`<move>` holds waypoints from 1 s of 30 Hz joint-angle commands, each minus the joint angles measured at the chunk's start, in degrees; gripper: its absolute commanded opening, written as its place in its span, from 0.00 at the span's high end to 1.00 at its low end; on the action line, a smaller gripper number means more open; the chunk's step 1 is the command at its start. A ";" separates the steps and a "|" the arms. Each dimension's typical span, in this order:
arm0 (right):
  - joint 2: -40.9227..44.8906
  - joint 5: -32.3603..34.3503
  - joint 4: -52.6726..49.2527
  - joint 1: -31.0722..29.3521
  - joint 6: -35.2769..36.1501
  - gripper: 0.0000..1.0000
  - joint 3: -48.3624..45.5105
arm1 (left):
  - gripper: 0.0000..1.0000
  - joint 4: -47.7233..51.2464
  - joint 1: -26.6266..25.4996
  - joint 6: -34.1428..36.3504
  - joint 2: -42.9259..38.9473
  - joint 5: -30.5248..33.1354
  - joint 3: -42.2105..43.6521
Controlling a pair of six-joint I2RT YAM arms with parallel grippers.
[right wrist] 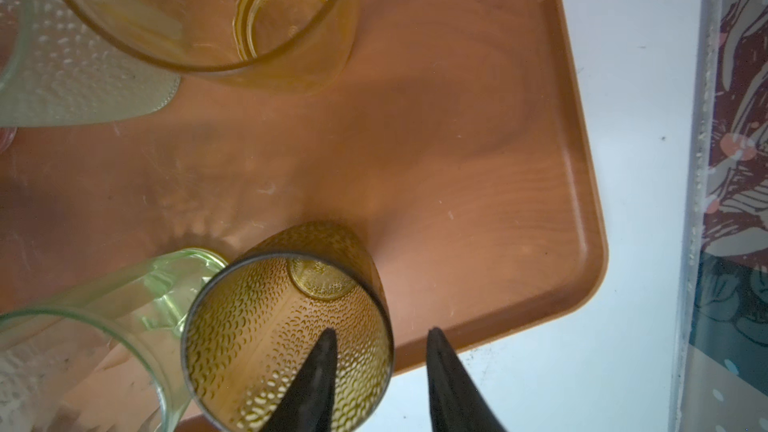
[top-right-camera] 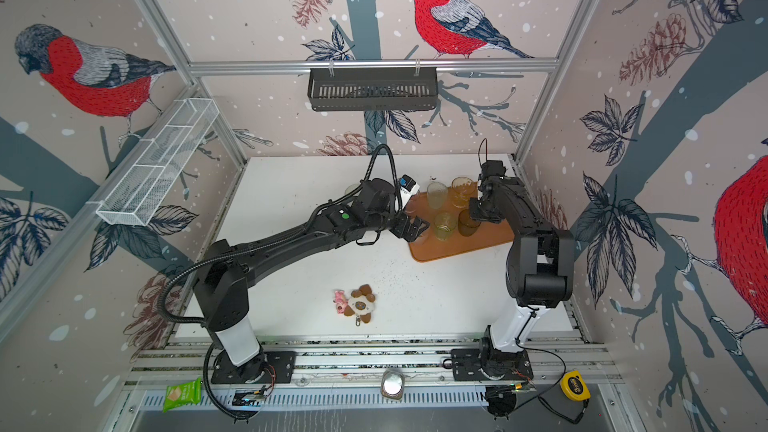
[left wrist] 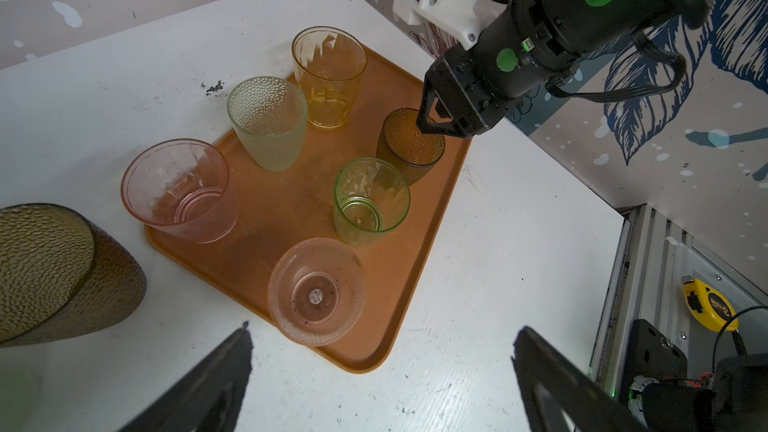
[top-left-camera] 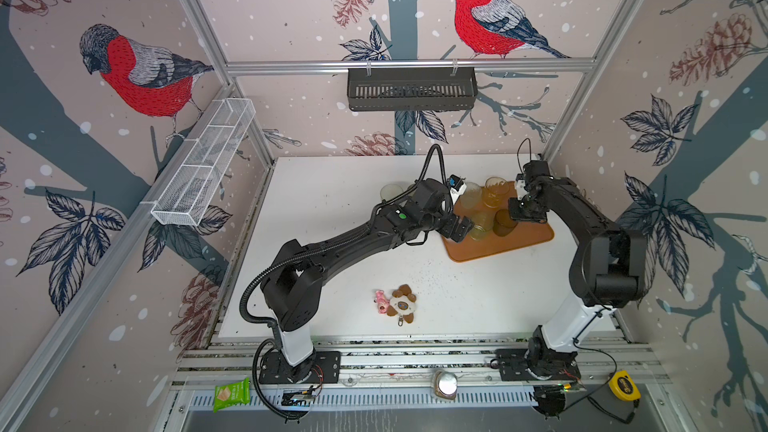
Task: Place the glasses into the tray
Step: 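Open the right gripper and release the olive glass, then raise the right gripper and move it toward the olive glass beside the tray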
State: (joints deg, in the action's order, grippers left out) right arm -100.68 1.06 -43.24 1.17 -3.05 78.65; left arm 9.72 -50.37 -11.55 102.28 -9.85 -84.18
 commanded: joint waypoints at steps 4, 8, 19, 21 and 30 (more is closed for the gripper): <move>1.27 1.30 -0.77 -0.97 -0.66 0.54 1.83 | 0.02 -1.28 -0.24 1.44 -0.58 0.02 -0.01; 2.05 1.38 -1.45 -1.81 -1.31 0.51 3.17 | 0.03 -1.31 -0.23 1.26 -0.60 0.09 0.16; 1.46 1.83 -5.09 -6.74 -3.36 0.48 10.92 | 0.02 -1.63 0.31 -0.70 -1.87 1.27 1.44; 0.92 1.96 -6.00 -7.89 -3.84 0.48 13.12 | 0.02 -1.48 1.26 -2.14 -2.27 1.50 1.95; -2.18 1.93 -8.25 -12.78 -5.71 0.47 20.32 | 0.02 -0.88 7.51 -7.86 -6.09 0.85 5.08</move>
State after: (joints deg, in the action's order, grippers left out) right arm -102.21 2.31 -49.63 -10.79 -7.44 97.58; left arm 9.74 -43.86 -17.45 97.43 -8.93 -79.50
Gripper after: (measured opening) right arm 0.529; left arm 0.976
